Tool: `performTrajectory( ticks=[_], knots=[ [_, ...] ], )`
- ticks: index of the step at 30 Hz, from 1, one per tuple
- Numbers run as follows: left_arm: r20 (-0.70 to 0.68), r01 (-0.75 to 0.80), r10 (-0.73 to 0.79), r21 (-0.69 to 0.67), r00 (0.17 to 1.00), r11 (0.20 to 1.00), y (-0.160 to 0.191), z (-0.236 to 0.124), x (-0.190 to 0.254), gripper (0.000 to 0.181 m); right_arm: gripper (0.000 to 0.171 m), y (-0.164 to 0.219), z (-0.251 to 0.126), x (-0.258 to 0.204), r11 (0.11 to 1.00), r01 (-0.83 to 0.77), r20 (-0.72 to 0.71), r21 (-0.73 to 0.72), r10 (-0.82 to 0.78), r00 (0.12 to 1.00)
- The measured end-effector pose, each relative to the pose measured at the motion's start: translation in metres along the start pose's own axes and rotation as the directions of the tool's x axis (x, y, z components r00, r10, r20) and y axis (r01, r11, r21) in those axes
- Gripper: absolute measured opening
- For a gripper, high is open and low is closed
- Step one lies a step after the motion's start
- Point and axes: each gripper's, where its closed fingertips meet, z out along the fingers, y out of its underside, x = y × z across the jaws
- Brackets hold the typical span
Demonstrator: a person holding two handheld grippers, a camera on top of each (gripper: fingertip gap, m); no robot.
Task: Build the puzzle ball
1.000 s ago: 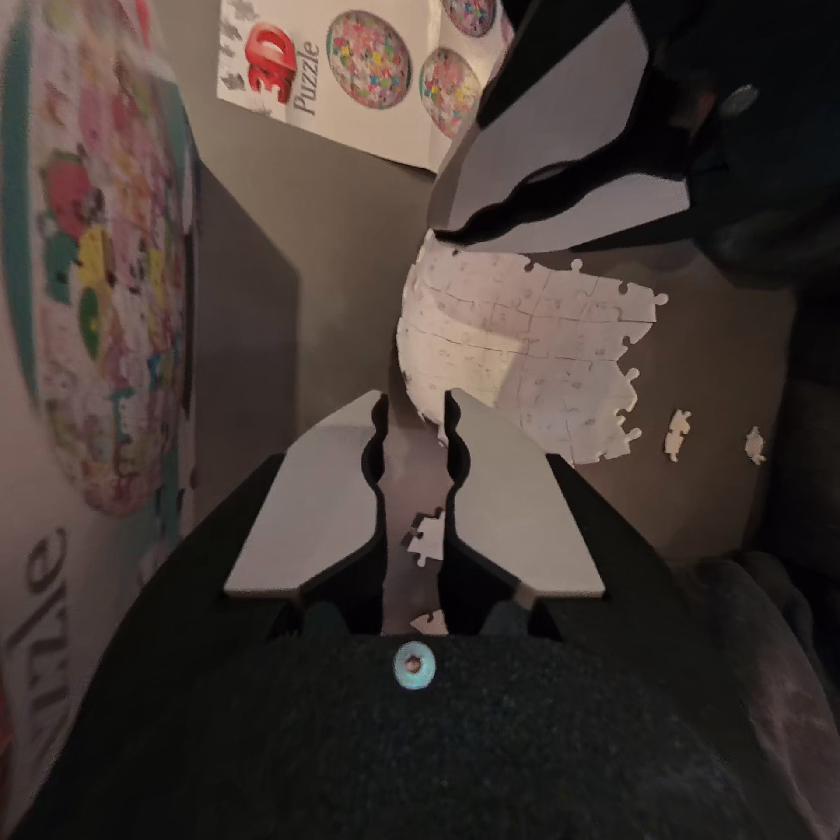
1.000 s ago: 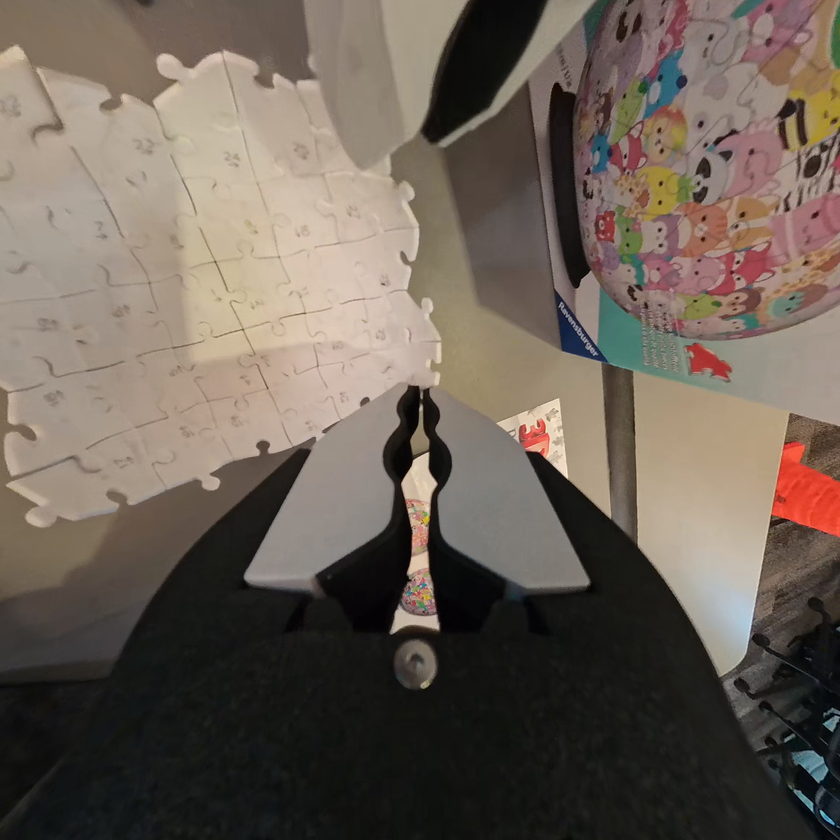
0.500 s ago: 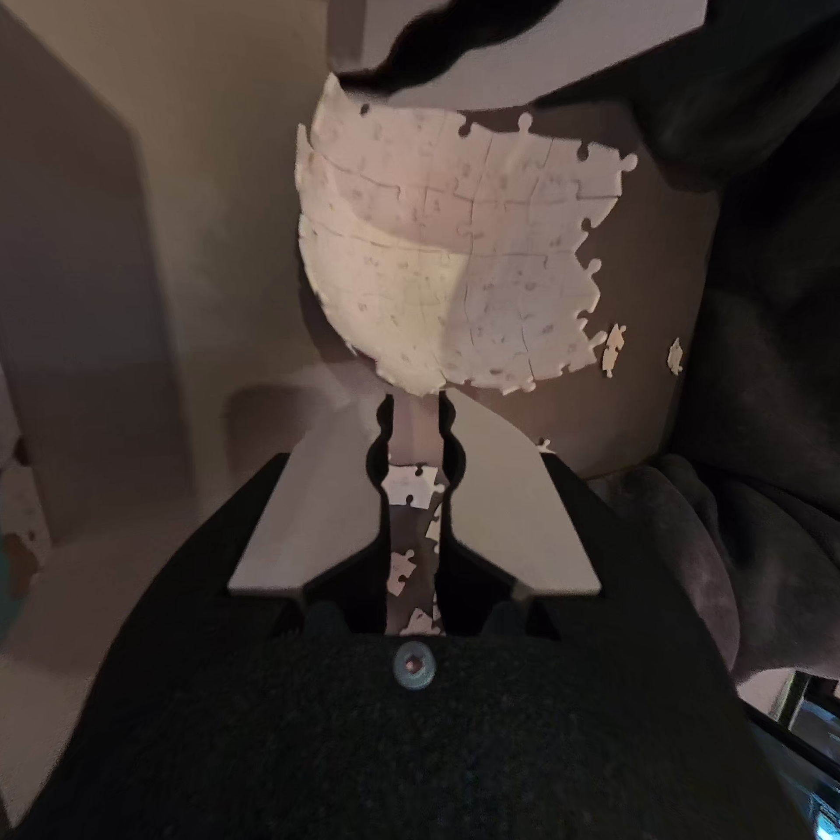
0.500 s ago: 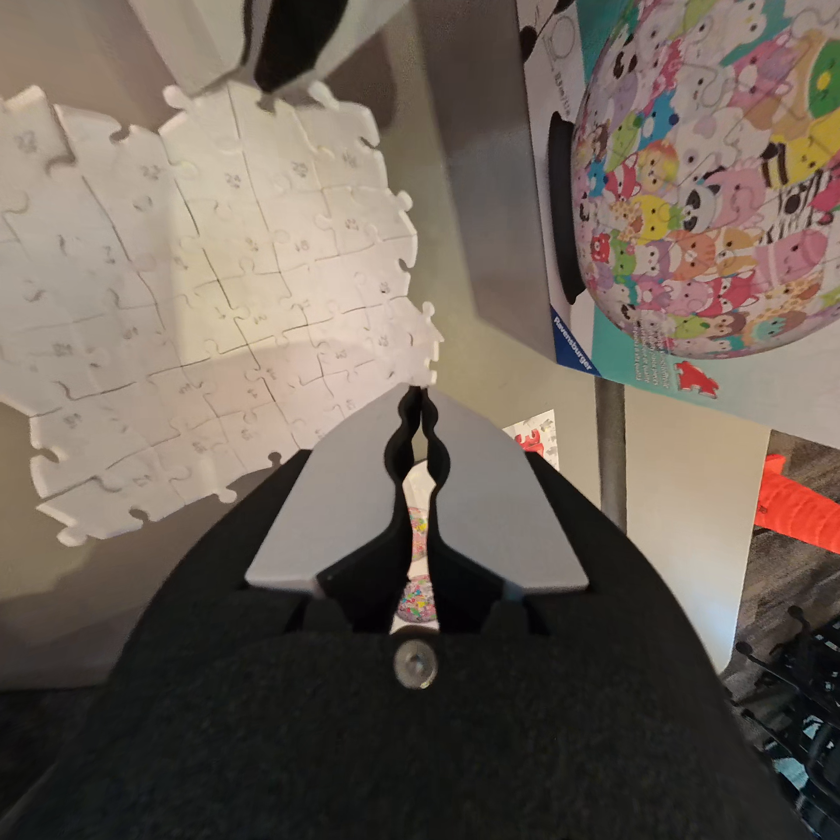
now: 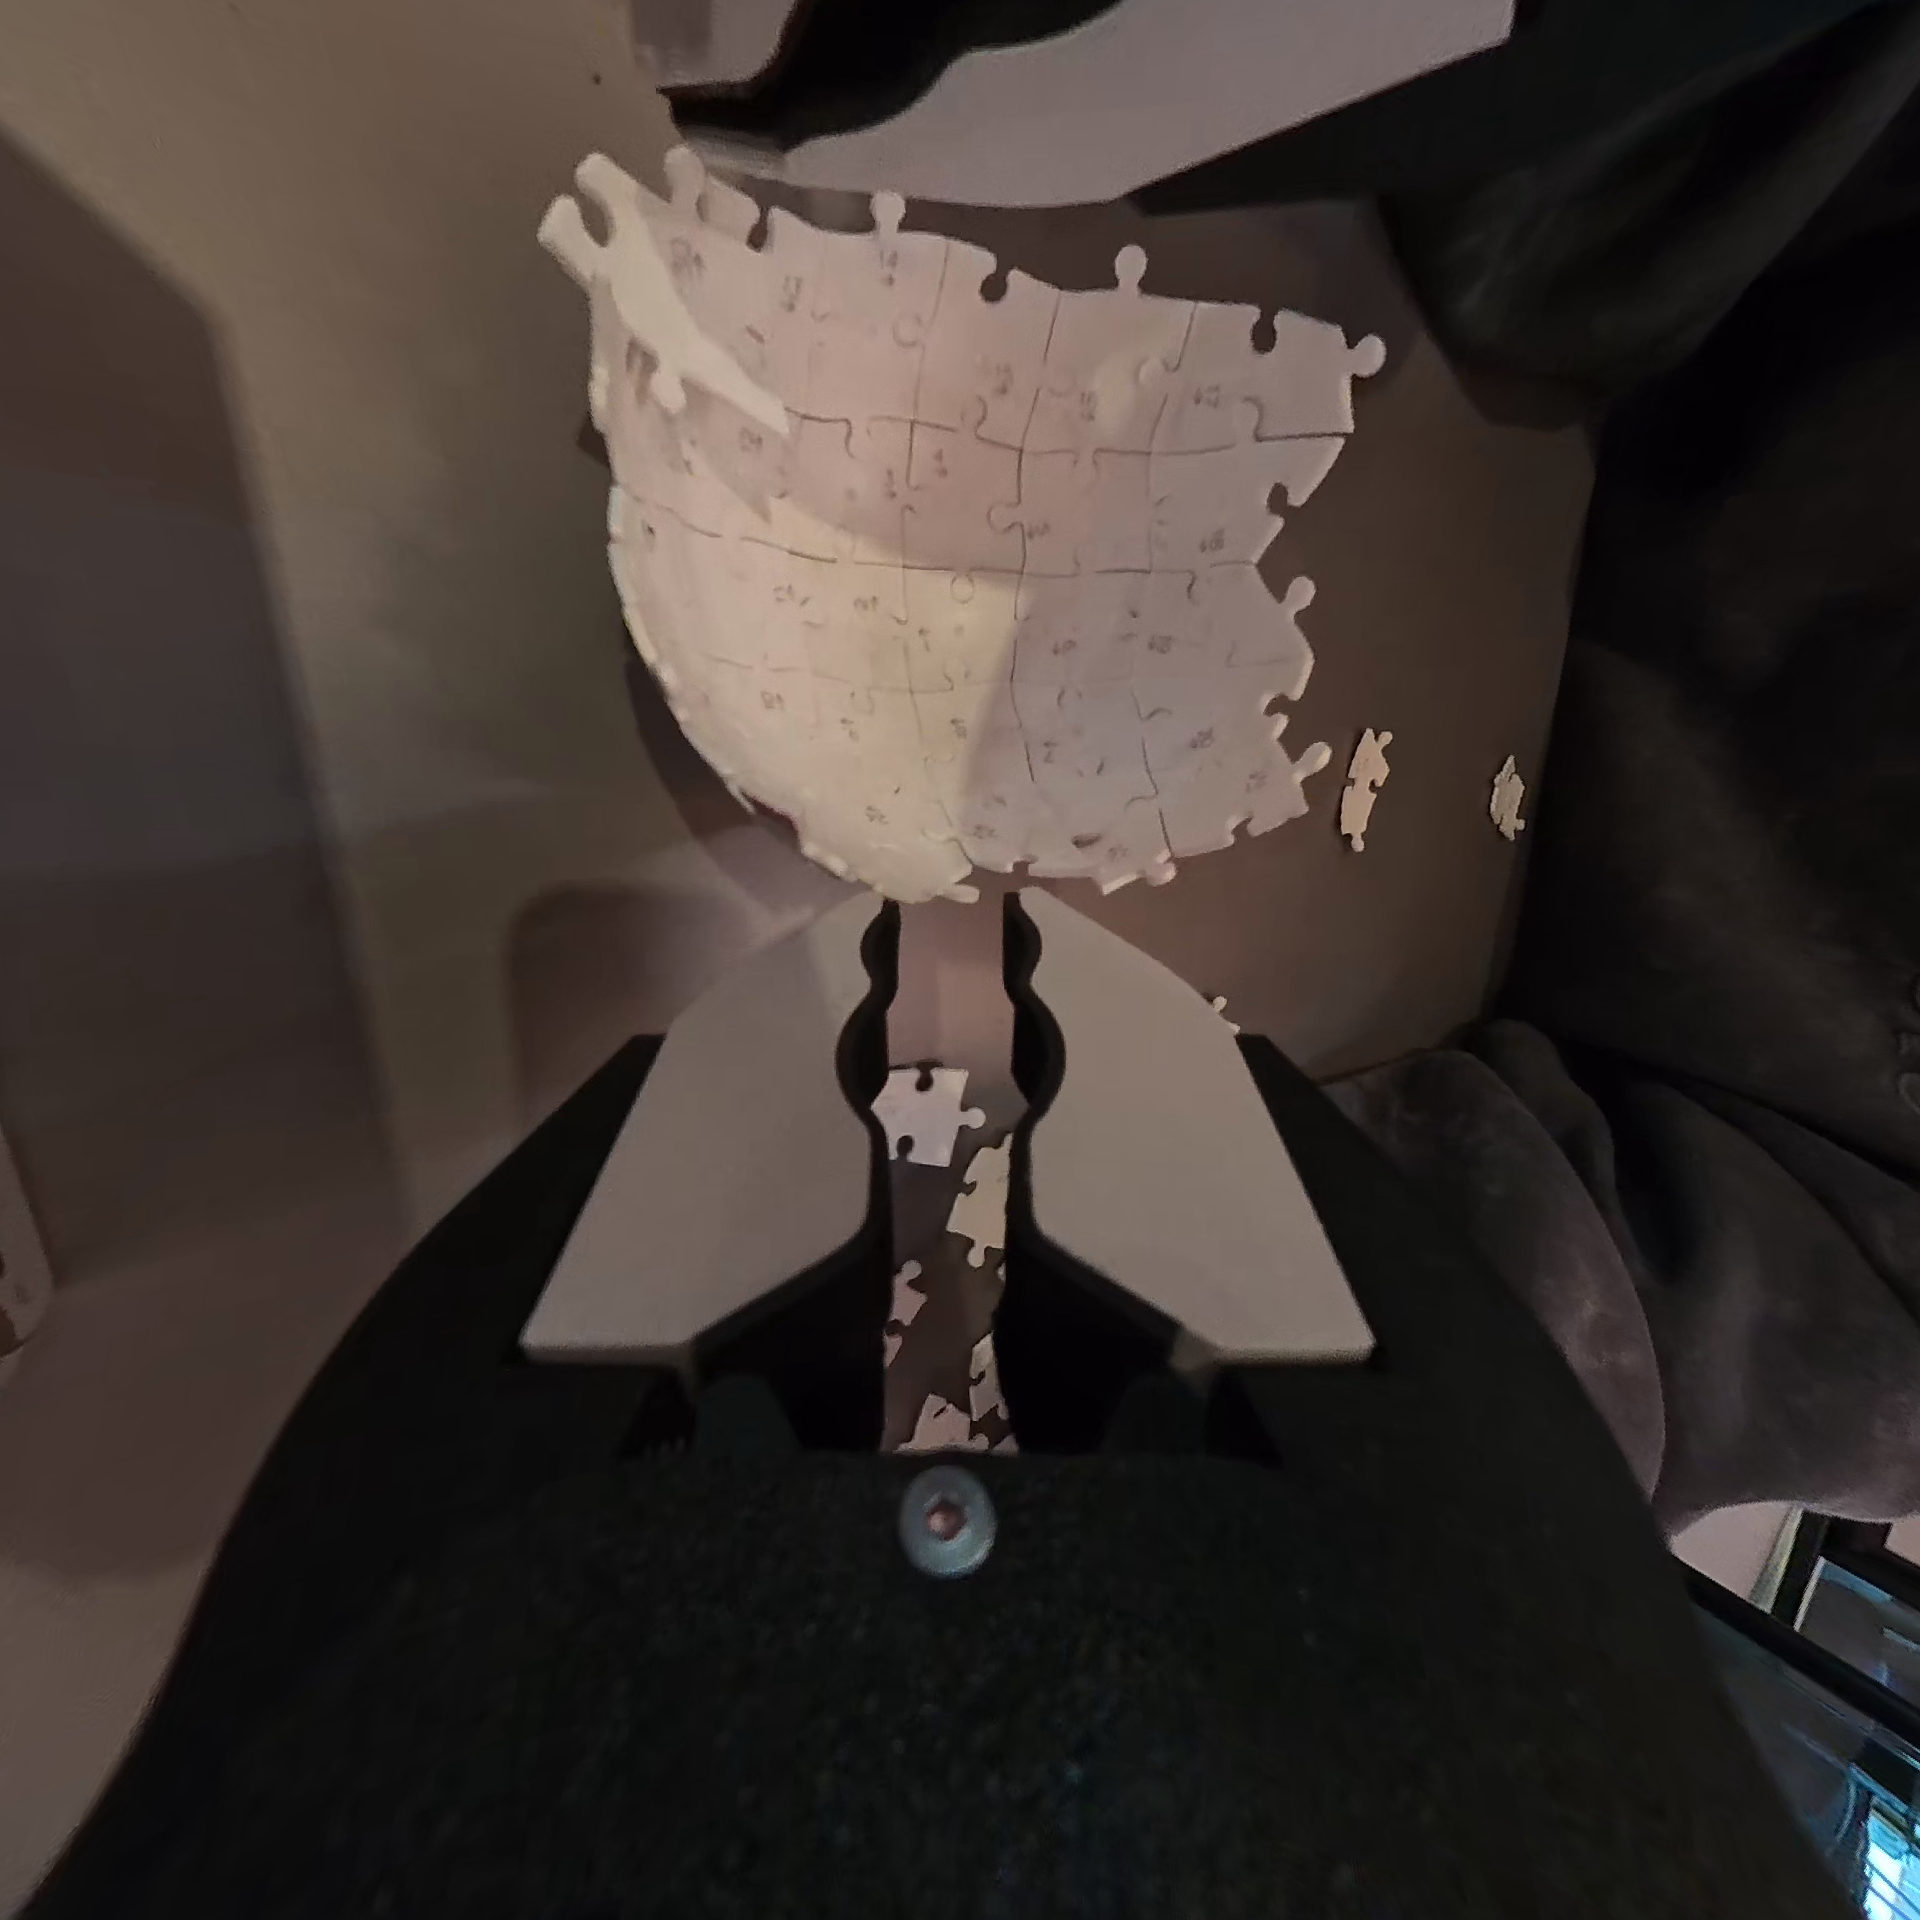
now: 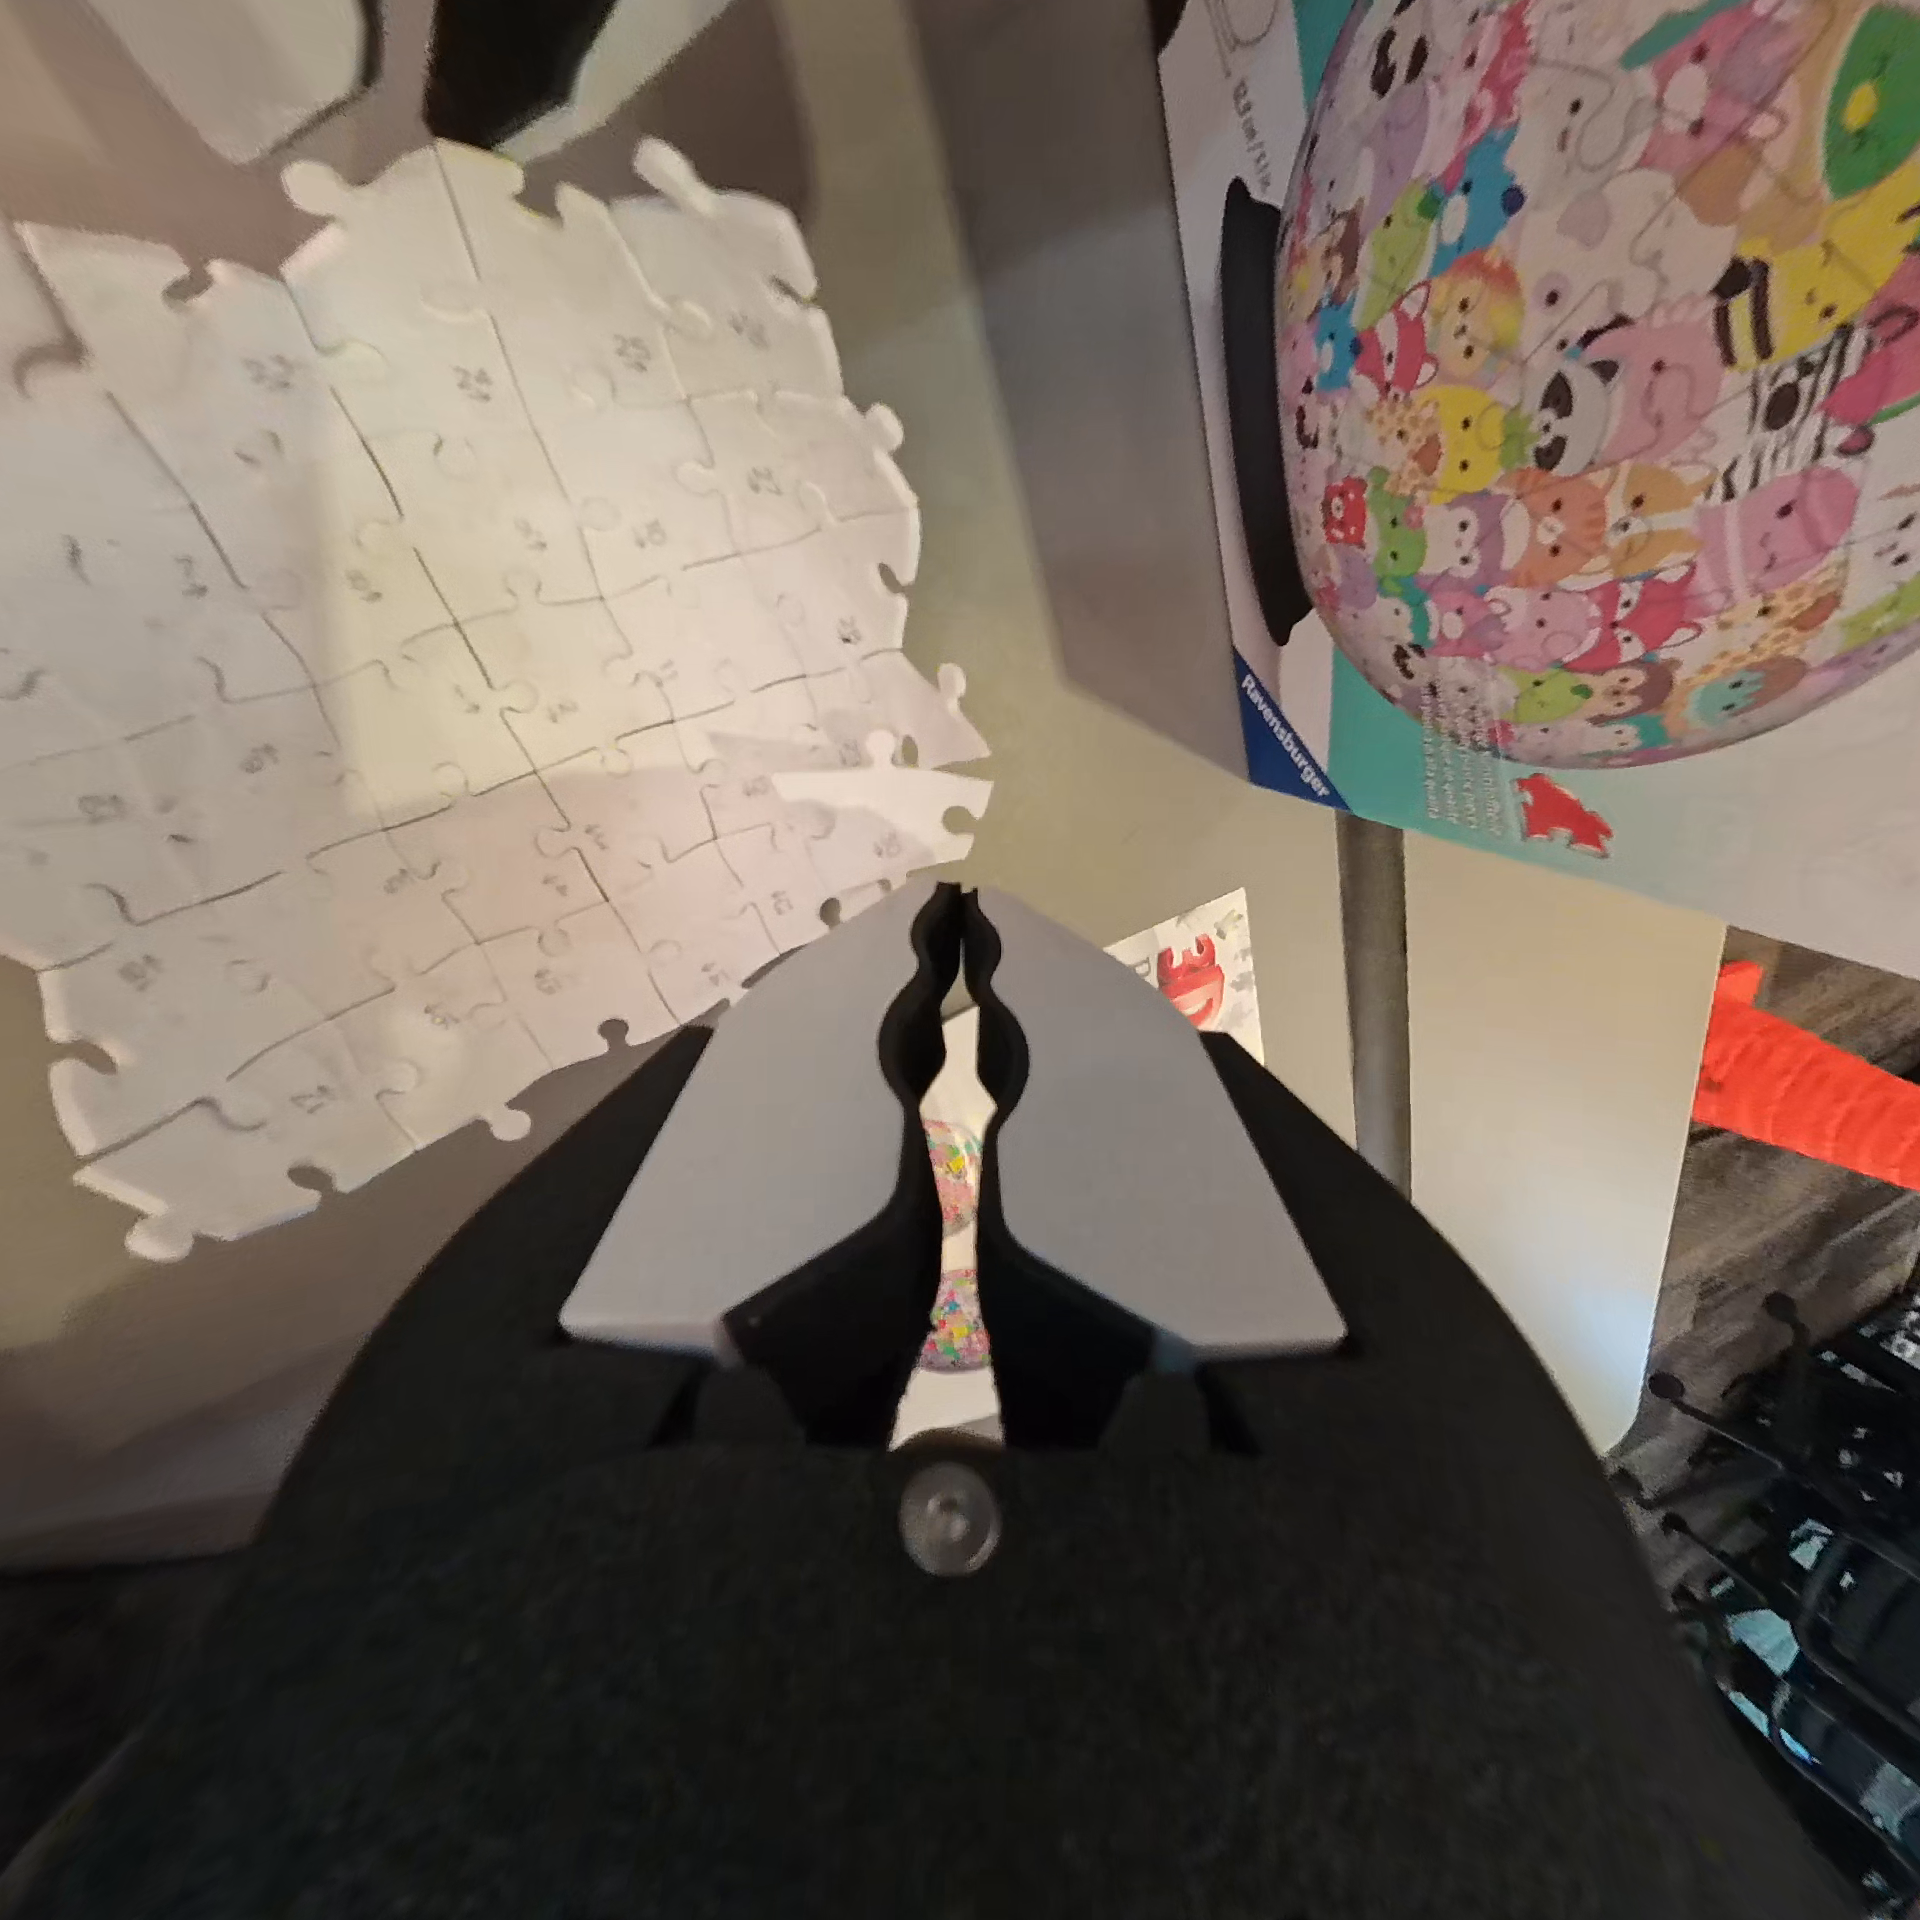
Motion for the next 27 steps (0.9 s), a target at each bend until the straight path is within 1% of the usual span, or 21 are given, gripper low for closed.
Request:
performTrajectory(
  ticks=[1, 3, 4, 5, 6, 7, 9, 10, 11, 15, 18, 20, 21, 22, 23, 24, 25, 27],
  knots=[
    [-0.001, 0.004, -0.004, 0.005, 1.0, 1.0, 0.0, -0.001, -0.001, 0.019, 0.001, -0.002, -0.002, -0.001, 1.0, -0.002, 0.01, 0.028, 0.001, 1.0],
    [-0.001, 0.007, -0.007, 0.011, 1.0, 1.0, 0.0, -0.002, -0.001, 0.019, 0.0, -0.005, -0.008, 0.002, 0.994, -0.035, 0.031, 0.106, 0.031, 0.999],
    [0.002, 0.007, -0.007, 0.013, 1.0, 1.0, 0.001, -0.003, -0.001, 0.019, 0.005, -0.007, -0.011, 0.0, 0.985, -0.071, 0.08, 0.159, 0.059, 0.995],
    [0.002, 0.007, -0.007, 0.015, 1.0, 1.0, 0.001, -0.004, 0.0, 0.019, 0.016, -0.011, -0.014, -0.001, 0.965, -0.131, 0.151, 0.226, 0.098, 0.984],
    [0.004, 0.005, -0.005, 0.018, 1.0, 1.0, 0.001, -0.005, 0.0, 0.019, 0.019, -0.015, -0.015, -0.001, 0.935, -0.209, 0.23, 0.286, 0.144, 0.962],
    [0.007, 0.002, -0.002, 0.021, 1.0, 1.0, 0.001, -0.006, 0.001, 0.019, 0.022, -0.017, -0.015, 0.001, 0.896, -0.304, 0.319, 0.324, 0.199, 0.927],
    [0.011, -0.001, 0.0, 0.026, 1.0, 1.0, 0.0, -0.007, 0.001, 0.019, 0.028, -0.016, -0.015, -0.007, 0.828, -0.468, 0.543, 0.309, 0.251, 0.801],
    [0.014, 0.0, 0.0, 0.028, 1.0, 1.0, 0.0, -0.008, 0.001, 0.019, 0.031, -0.014, -0.013, -0.007, 0.797, -0.529, 0.605, 0.291, 0.275, 0.747],
    [0.015, 0.0, -0.001, 0.03, 1.0, 1.0, 0.0, -0.008, 0.001, 0.019, 0.035, -0.012, -0.01, -0.006, 0.769, -0.57, 0.642, 0.289, 0.287, 0.712],
    [0.019, 0.001, -0.002, 0.032, 1.0, 0.999, -0.001, -0.009, 0.001, 0.019, 0.036, -0.008, 0.0, -0.003, 0.706, -0.653, 0.717, 0.274, 0.302, 0.628],
    [0.021, -0.002, 0.001, 0.033, 1.0, 0.999, -0.001, -0.009, 0.001, 0.019, 0.03, -0.012, 0.004, -0.009, 0.696, -0.671, 0.772, 0.255, 0.271, 0.574],
    [0.023, -0.002, 0.001, 0.032, 1.0, 0.999, -0.001, -0.009, 0.001, 0.019, 0.028, -0.011, 0.011, -0.011, 0.699, -0.679, 0.783, 0.226, 0.284, 0.553],
    [0.024, -0.001, 0.0, 0.034, 1.0, 0.999, -0.001, -0.01, 0.001, 0.019, 0.024, -0.01, 0.013, -0.012, 0.701, -0.68, 0.787, 0.216, 0.287, 0.546],
    [0.025, 0.001, -0.002, 0.036, 1.0, 0.999, -0.001, -0.01, 0.001, 0.019, 0.017, -0.009, 0.014, -0.013, 0.704, -0.677, 0.791, 0.214, 0.282, 0.543],
    [0.028, 0.002, -0.003, 0.038, 1.0, 0.999, 0.0, -0.011, 0.0, 0.019, 0.007, -0.01, 0.013, -0.013, 0.701, -0.678, 0.795, 0.222, 0.272, 0.542],
    [0.031, 0.004, -0.005, 0.042, 0.999, 0.999, 0.0, -0.012, 0.0, 0.019, 0.002, -0.011, 0.011, -0.013, 0.695, -0.681, 0.8, 0.231, 0.262, 0.539],
    [0.034, 0.005, -0.007, 0.047, 0.999, 0.999, 0.0, -0.014, 0.0, 0.019, 0.002, -0.011, 0.01, -0.014, 0.701, -0.675, 0.799, 0.228, 0.261, 0.541],
    [0.04, 0.006, -0.008, 0.056, 0.999, 0.998, 0.0, -0.016, 0.0, 0.019, 0.002, -0.01, 0.01, -0.014, 0.73, -0.639, 0.76, 0.24, 0.268, 0.592]
  ],
)
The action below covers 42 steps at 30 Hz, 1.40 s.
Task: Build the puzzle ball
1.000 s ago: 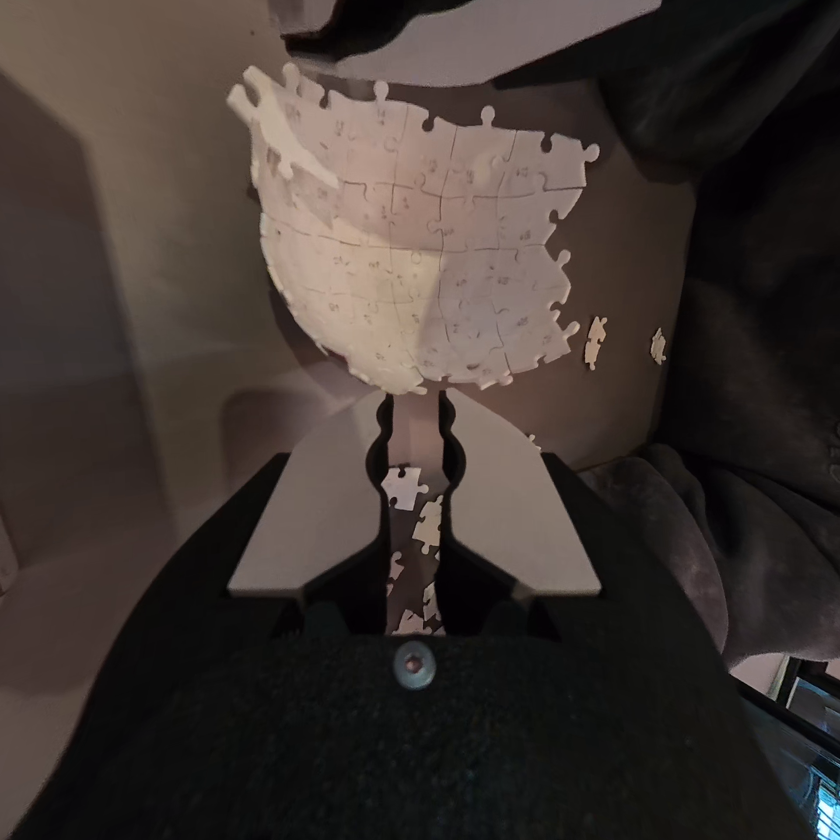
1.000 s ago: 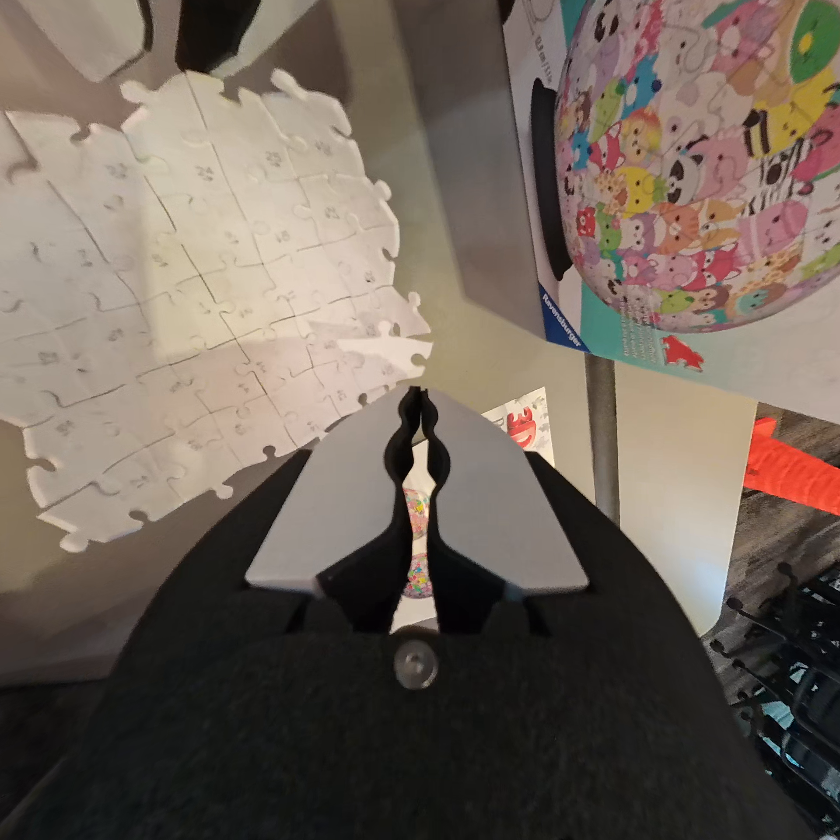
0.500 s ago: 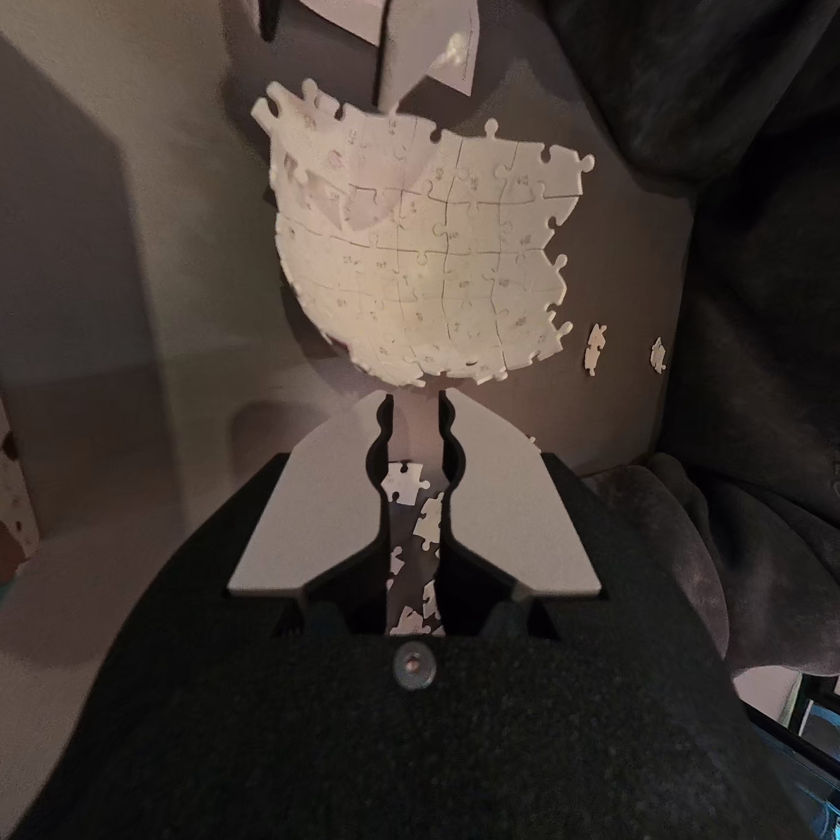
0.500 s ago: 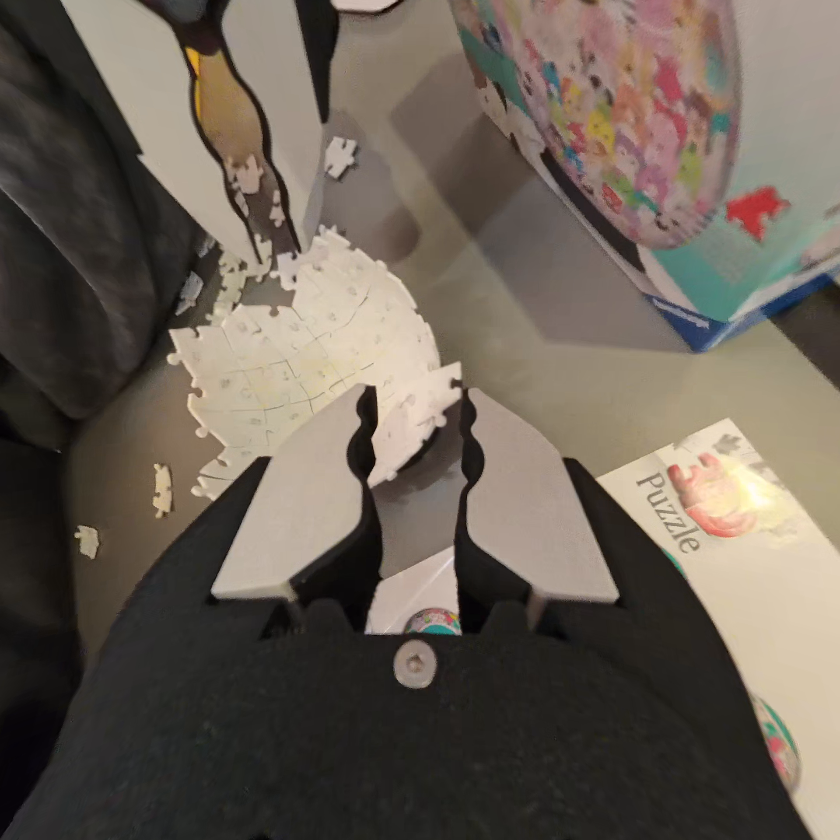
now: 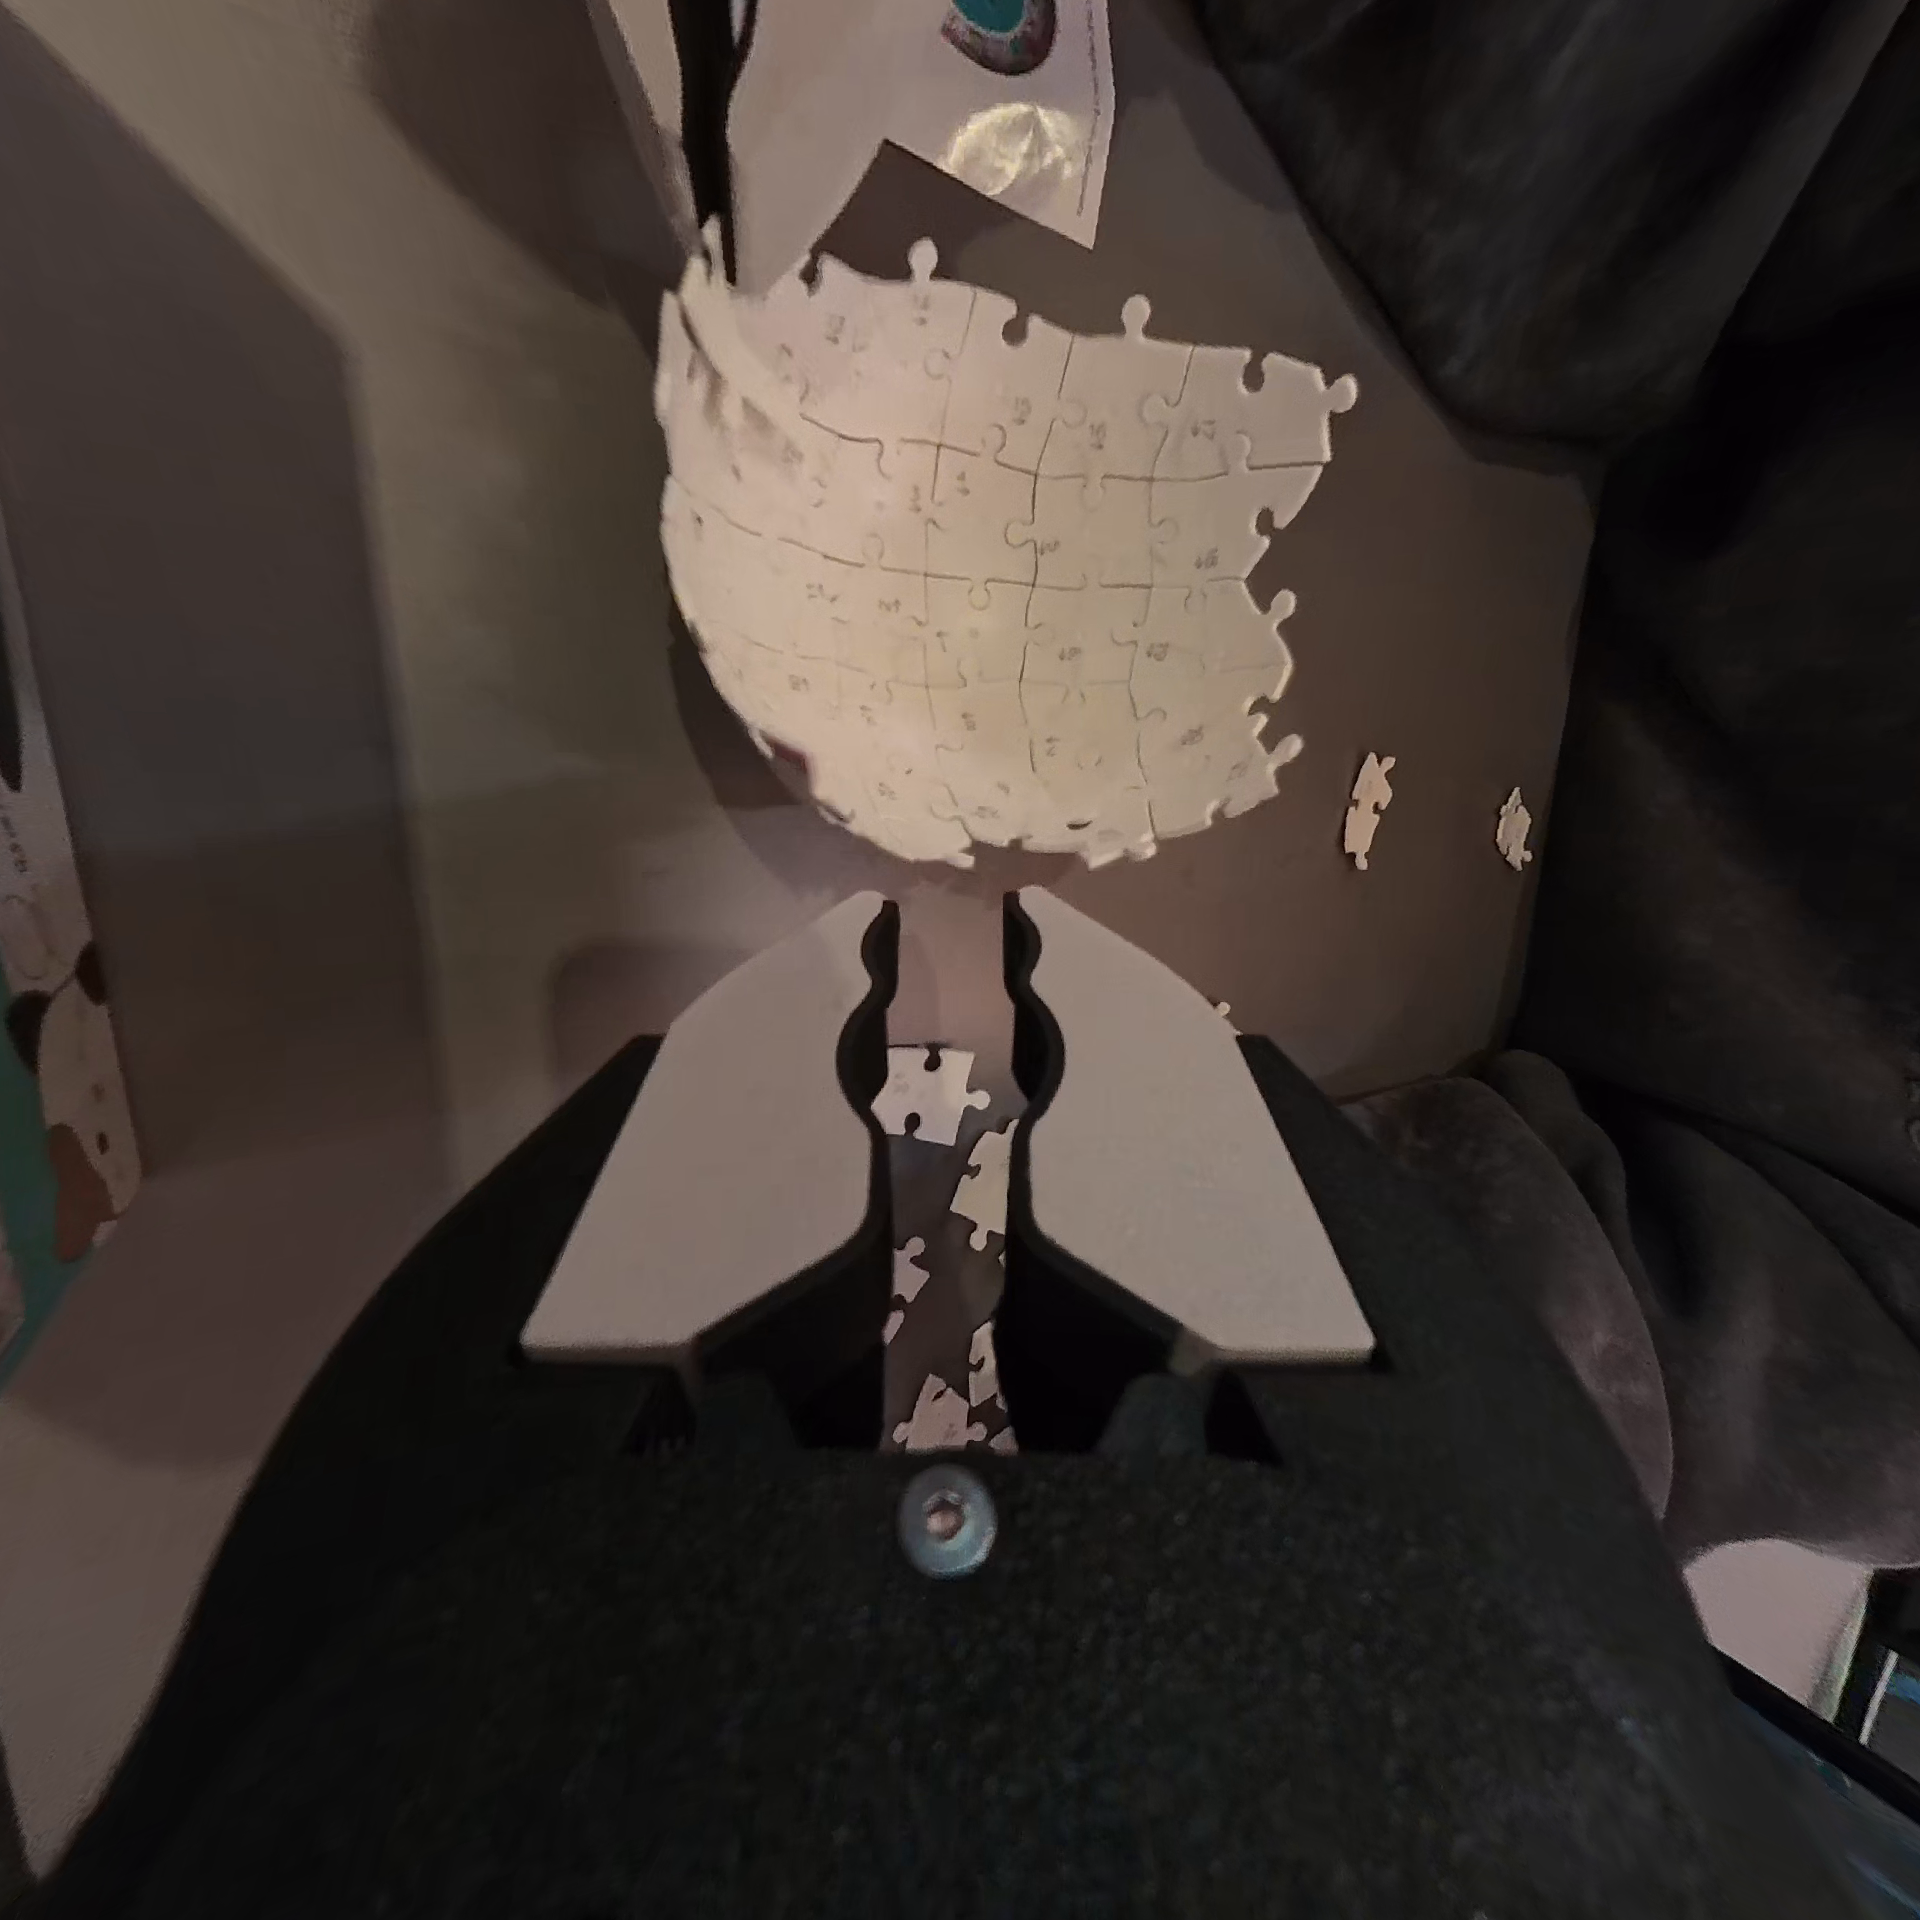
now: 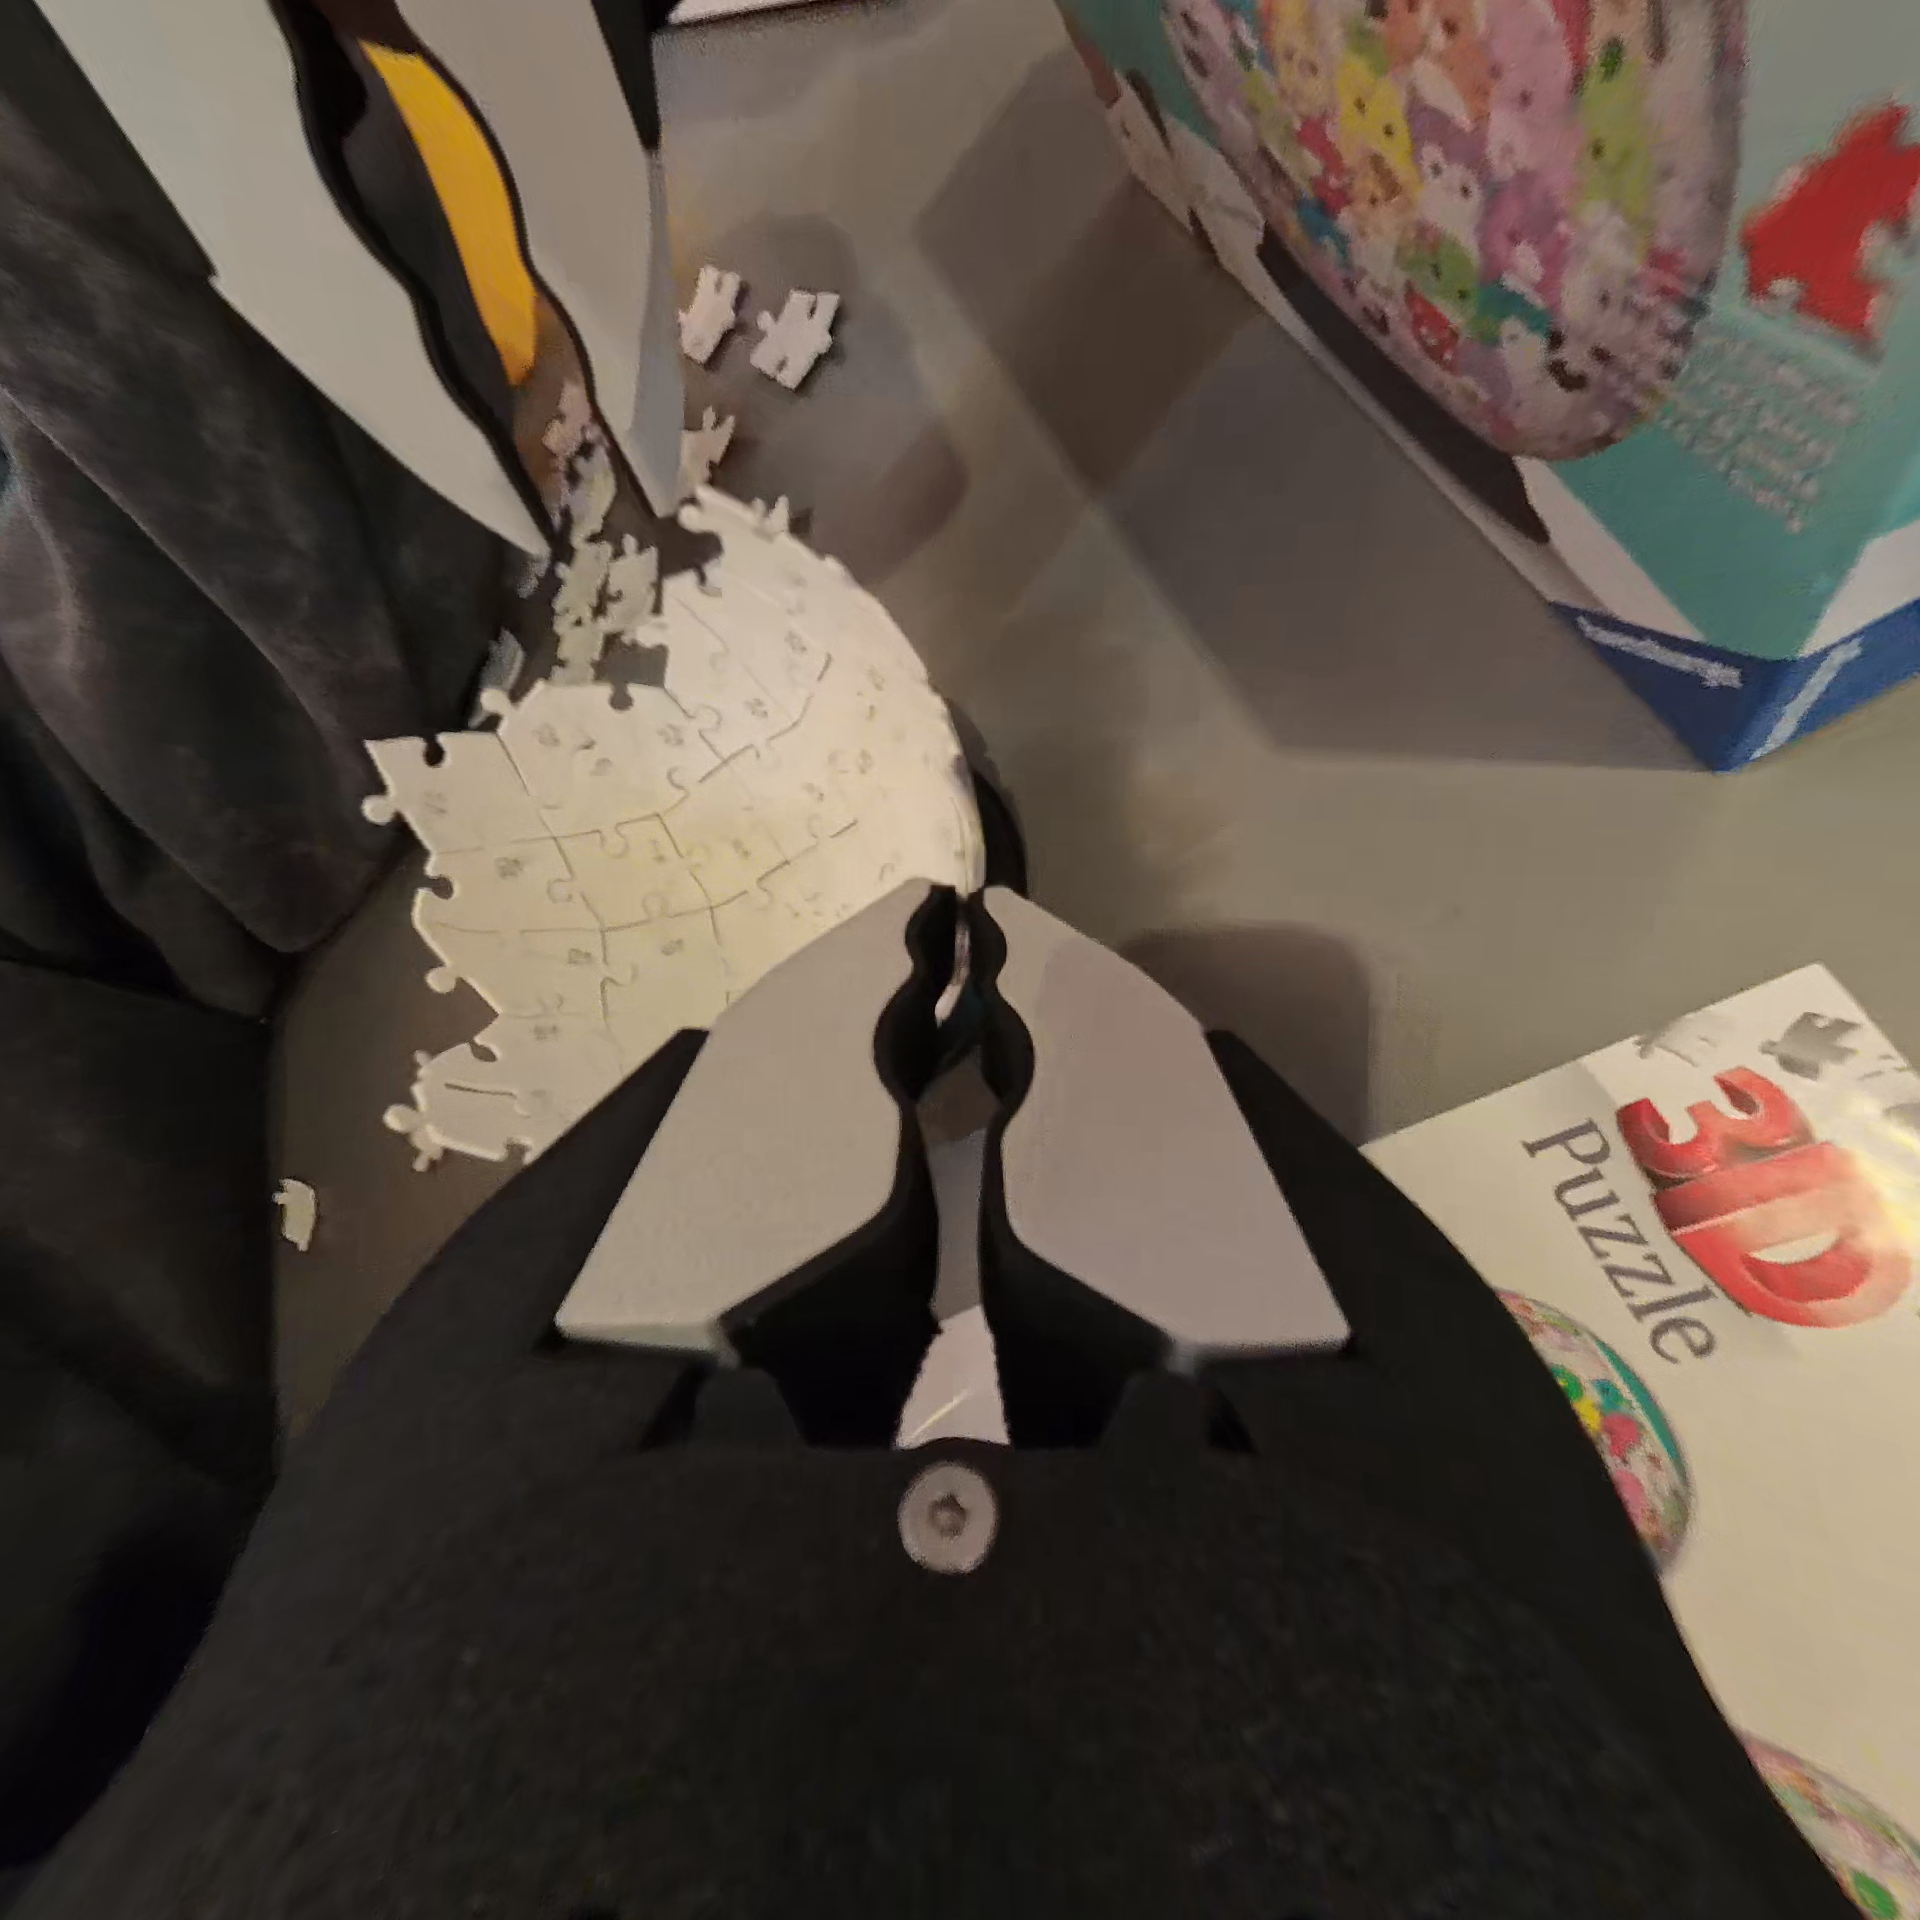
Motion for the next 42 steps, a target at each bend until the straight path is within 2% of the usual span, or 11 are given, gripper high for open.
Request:
performTrajectory(
  ticks=[5, 10, 14, 29, 42],
  knots=[
    [0.029, 0.012, -0.013, 0.015, 1.0, 1.0, 0.001, -0.007, -0.002, 0.019, 0.002, -0.011, -0.009, -0.009, 0.989, 0.144, -0.155, -0.047, -0.149, 0.977],
    [0.04, 0.011, -0.012, 0.027, 0.999, 1.0, 0.002, -0.011, -0.001, 0.019, 0.002, -0.015, -0.017, -0.003, 0.958, 0.236, -0.353, -0.161, -0.279, 0.893],
    [0.04, 0.008, -0.009, 0.026, 0.999, 1.0, 0.002, -0.011, -0.001, 0.019, 0.002, -0.009, -0.013, -0.002, 0.952, 0.227, -0.356, -0.207, -0.289, 0.889],
    [0.036, 0.001, -0.001, 0.013, 0.999, 1.0, 0.0, -0.008, 0.001, 0.019, 0.002, -0.009, -0.008, 0.003, 0.952, 0.216, -0.373, -0.216, -0.285, 0.883],
    [0.033, -0.002, 0.002, 0.011, 0.999, 1.0, -0.001, -0.007, 0.002, 0.019, 0.002, -0.009, -0.015, 0.007, 0.938, 0.22, -0.442, -0.269, -0.323, 0.837]
  ],
)
